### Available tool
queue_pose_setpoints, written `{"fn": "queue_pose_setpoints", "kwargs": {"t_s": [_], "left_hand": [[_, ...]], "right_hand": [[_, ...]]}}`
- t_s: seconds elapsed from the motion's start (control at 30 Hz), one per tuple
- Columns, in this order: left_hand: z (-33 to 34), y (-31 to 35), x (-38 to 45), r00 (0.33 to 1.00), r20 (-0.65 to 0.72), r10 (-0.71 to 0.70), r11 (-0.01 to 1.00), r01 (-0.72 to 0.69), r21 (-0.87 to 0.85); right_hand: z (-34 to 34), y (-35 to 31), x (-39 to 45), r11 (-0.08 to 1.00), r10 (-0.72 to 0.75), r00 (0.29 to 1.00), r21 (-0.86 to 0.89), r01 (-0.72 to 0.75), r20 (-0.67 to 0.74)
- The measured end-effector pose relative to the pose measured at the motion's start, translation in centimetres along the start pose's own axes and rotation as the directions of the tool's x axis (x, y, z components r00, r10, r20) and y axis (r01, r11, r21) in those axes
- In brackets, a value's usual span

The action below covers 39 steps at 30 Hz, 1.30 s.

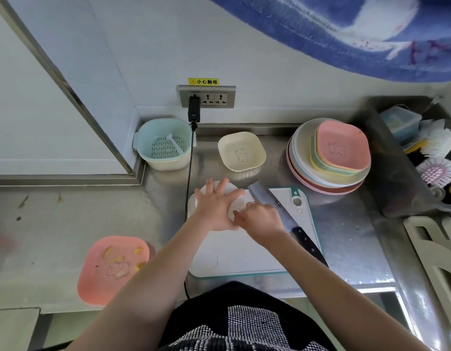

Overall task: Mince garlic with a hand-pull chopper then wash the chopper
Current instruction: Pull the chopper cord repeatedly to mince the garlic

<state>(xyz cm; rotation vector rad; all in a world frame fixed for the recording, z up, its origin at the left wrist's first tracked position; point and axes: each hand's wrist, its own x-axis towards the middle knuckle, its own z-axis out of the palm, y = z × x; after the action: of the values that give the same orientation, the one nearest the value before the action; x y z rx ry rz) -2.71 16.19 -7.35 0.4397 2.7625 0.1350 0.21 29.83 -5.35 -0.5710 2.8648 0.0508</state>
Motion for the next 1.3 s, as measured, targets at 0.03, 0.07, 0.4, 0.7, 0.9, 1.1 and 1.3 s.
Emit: {"fn": "queue_pose_setpoints", "kwargs": {"t_s": [0.03, 0.07, 0.4, 0.7, 0.9, 1.1, 1.3], "left_hand": [[0.0, -0.1, 0.0, 1.000, 0.004, -0.002, 1.000, 0.002, -0.010], [-0.1, -0.1, 0.0, 1.000, 0.011, -0.006, 1.000, 0.007, -0.016], [-0.5, -0.3, 0.2, 0.999, 0.050, -0.023, 1.000, 0.022, 0.009], [-1.9, -1.3, 0.7, 0.967, 0.252, 0.023, 0.995, -0.046, 0.087], [-1.9, 0.1, 0.4, 0.984, 0.173, -0.047, 0.996, 0.033, 0.082], [-2.1, 1.8, -0.6, 0.966, -0.257, 0.044, 0.914, 0.065, 0.401], [-0.4, 1.3, -1.0, 0.991, -0.131, -0.006, 0.947, 0.047, 0.318]], "right_hand": [[0.3, 0.9, -0.1, 0.998, 0.046, 0.998, -0.045, -0.045, 0.041], [0.4, 2.3, -0.6, 0.990, 0.107, 0.991, -0.104, -0.098, 0.085], [0.1, 4.6, -1.3, 0.963, 0.261, 0.959, 0.032, -0.266, 0.110], [1.8, 2.0, 0.6, 0.993, 0.061, 0.998, 0.106, -0.060, -0.007], [2.6, 2.9, 0.3, 0.998, -0.047, 0.998, 0.042, 0.046, 0.035], [2.8, 2.0, -0.6, 0.996, -0.064, 0.941, -0.083, 0.038, -0.334], [3.6, 0.6, -0.7, 0.994, -0.090, 0.964, -0.077, 0.073, -0.250]]}}
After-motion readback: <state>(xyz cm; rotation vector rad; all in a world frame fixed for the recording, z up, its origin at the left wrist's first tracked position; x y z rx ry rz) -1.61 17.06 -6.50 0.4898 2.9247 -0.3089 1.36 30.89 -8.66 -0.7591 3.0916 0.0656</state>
